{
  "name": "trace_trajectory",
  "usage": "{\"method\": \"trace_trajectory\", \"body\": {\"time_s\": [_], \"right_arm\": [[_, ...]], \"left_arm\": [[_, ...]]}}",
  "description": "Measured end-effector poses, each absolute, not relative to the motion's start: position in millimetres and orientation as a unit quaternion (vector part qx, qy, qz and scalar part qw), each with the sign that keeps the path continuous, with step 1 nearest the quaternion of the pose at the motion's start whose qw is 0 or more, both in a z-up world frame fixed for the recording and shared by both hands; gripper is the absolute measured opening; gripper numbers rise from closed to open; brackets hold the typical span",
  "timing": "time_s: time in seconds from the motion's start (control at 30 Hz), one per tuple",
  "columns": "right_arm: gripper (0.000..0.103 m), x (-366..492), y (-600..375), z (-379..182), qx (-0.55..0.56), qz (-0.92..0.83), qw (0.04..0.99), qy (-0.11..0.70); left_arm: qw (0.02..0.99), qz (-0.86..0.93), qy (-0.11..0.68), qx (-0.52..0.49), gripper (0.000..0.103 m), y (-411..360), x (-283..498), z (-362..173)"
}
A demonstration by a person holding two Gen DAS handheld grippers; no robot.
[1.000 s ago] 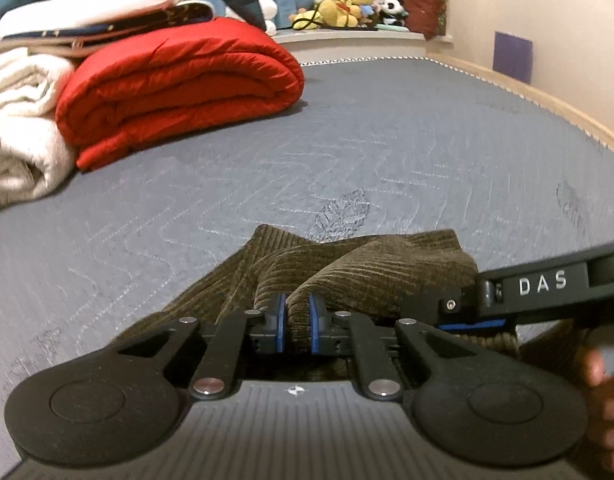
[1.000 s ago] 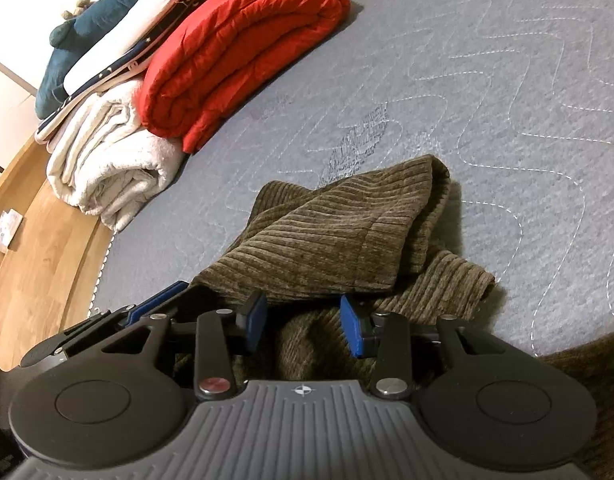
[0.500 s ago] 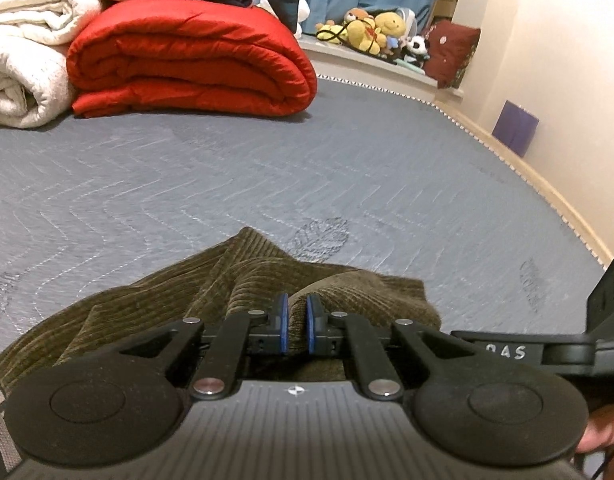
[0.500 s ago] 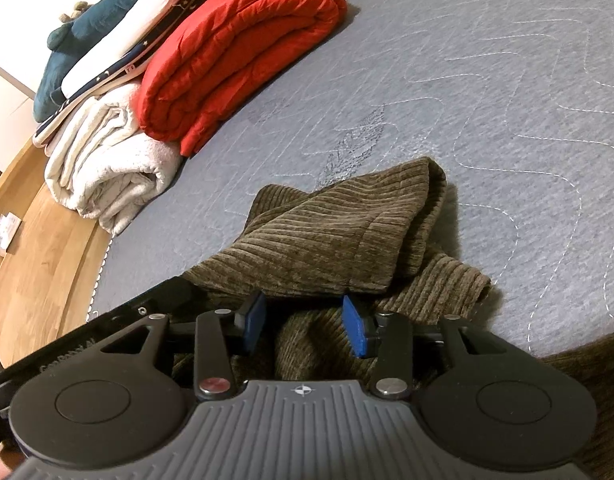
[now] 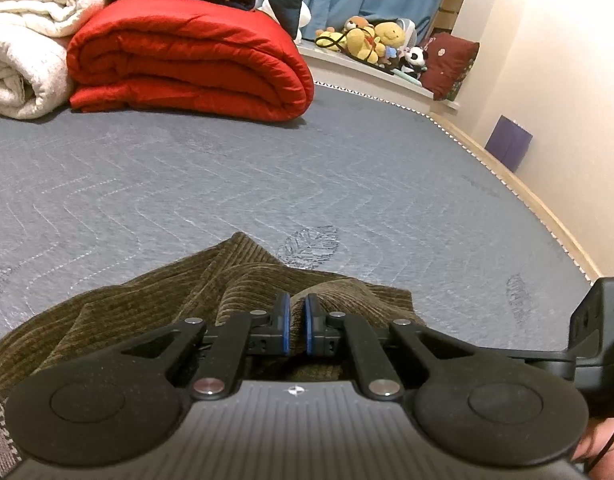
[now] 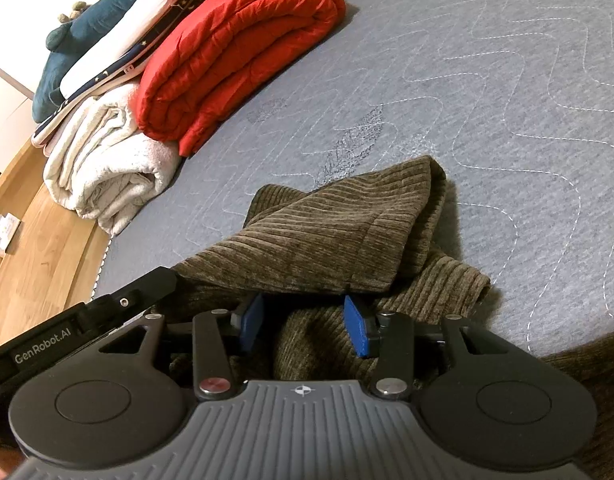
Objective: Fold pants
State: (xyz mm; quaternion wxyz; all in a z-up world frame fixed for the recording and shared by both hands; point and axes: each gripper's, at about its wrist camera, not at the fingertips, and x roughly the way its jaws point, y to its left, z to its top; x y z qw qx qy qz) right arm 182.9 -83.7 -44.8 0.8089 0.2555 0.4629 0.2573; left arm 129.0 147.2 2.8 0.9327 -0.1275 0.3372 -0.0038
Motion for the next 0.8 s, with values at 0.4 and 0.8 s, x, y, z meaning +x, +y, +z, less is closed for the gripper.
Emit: {"method": "trace_trajectory", "body": {"time_s": [0.4, 0.8], "right_arm": [[0.048, 183.4, -82.8, -45.8, 0.258, 0.257, 0.810, 0.460], [0.049, 183.9, -80.9, -47.7, 0.258, 0.257, 0.811, 0.459]], "left_arm": [[0.937, -0.036, 0.320, -0.135, 0.005, 141.6, 123.4, 15.6], [0.940, -0.083, 0.309, -0.122, 0.000, 130.2, 121.3, 24.1]]}}
